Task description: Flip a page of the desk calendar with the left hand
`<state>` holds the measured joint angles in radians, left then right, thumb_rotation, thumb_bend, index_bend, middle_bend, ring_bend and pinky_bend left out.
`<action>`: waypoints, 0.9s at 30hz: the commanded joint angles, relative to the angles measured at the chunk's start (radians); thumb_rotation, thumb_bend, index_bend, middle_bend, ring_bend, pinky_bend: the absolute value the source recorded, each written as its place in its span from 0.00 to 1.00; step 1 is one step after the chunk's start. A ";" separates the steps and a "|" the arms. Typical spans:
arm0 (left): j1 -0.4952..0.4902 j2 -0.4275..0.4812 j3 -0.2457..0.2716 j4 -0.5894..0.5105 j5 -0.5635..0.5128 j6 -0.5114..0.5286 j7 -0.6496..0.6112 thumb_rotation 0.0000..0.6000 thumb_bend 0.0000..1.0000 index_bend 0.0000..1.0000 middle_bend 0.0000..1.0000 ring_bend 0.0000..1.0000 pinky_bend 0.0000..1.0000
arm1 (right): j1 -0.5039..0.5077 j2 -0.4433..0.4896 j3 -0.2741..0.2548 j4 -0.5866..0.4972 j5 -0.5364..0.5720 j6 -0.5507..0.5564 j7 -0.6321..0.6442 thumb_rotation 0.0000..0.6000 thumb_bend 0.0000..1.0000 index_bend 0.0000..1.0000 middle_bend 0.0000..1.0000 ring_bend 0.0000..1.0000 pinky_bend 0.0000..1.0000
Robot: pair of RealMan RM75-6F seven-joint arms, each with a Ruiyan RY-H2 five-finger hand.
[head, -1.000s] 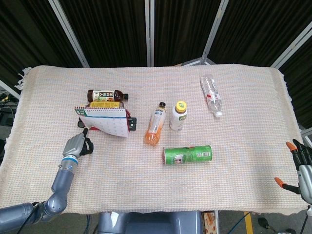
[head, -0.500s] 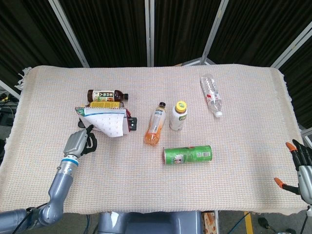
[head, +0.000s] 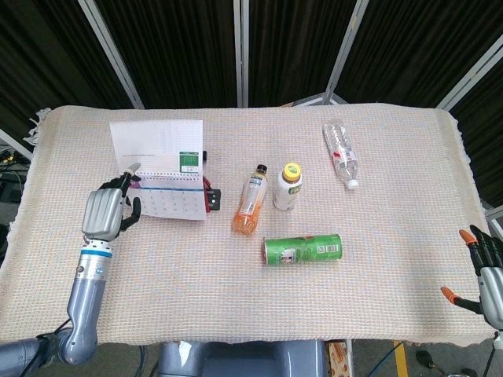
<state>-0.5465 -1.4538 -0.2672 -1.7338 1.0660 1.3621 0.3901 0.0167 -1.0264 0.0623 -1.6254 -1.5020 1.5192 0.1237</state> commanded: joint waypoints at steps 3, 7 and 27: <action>-0.039 0.014 -0.035 0.033 -0.063 -0.058 0.051 1.00 0.61 0.03 0.15 0.18 0.25 | 0.000 0.000 0.001 0.001 0.003 -0.001 0.002 1.00 0.00 0.00 0.00 0.00 0.00; -0.069 0.039 -0.052 0.044 -0.152 -0.139 0.084 1.00 0.46 0.00 0.00 0.08 0.14 | 0.002 -0.001 0.004 0.007 0.013 -0.009 0.006 1.00 0.00 0.00 0.00 0.00 0.00; -0.116 0.080 -0.022 0.100 -0.256 -0.278 0.045 1.00 0.27 0.00 0.00 0.15 0.07 | 0.004 -0.006 -0.003 0.008 0.002 -0.012 0.006 1.00 0.00 0.00 0.00 0.00 0.00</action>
<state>-0.6602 -1.3726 -0.2900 -1.6367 0.8086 1.0850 0.4372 0.0201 -1.0323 0.0596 -1.6180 -1.5002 1.5072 0.1295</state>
